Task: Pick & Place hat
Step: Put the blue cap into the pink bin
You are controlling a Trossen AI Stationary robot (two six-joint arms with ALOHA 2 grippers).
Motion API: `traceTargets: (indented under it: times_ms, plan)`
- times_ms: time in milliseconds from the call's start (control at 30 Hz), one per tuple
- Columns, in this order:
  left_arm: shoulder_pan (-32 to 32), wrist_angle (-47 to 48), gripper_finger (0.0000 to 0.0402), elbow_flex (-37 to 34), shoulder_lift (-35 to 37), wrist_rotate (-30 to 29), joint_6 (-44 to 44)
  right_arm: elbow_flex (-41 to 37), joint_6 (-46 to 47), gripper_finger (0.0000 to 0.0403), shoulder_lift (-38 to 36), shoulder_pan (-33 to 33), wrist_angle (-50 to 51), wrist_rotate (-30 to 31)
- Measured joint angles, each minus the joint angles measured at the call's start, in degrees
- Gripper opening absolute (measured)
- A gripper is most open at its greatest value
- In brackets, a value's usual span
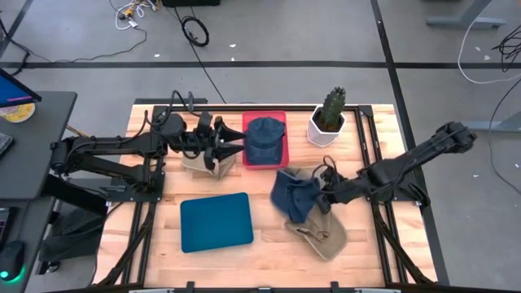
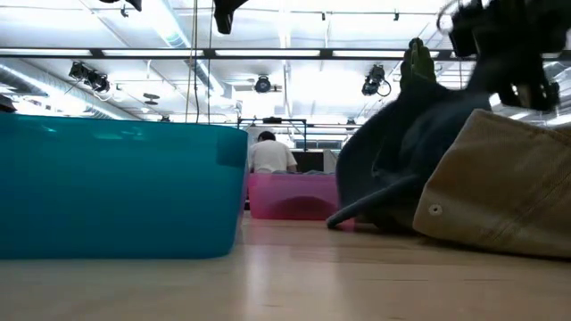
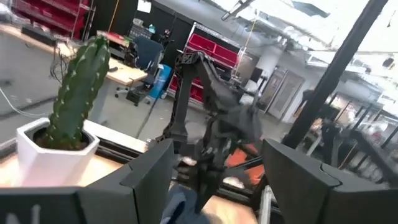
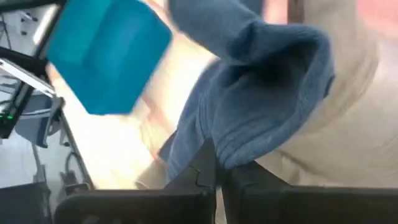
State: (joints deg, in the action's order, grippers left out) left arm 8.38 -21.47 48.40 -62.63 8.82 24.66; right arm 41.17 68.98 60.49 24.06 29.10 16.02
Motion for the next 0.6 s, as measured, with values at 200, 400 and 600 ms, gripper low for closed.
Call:
traceTargets:
  times_ms: [200, 400, 600]
  plan:
    - [0.0, 0.0, 0.0248, 0.0, 0.0, 0.0, -3.2, 9.8, -7.4, 0.0002, -2.1, -4.1, 7.6, 0.0]
    - [0.0, 0.0, 0.0248, 0.0, 0.0, 0.0, -7.4, 17.6, -12.1, 0.0001, -2.8, -7.9, 7.3, 0.1]
    - [0.0, 0.0, 0.0248, 0.0, 0.0, 0.0, -11.0, 24.3, -15.0, 0.0000, -2.8, -11.1, 5.4, 1.2]
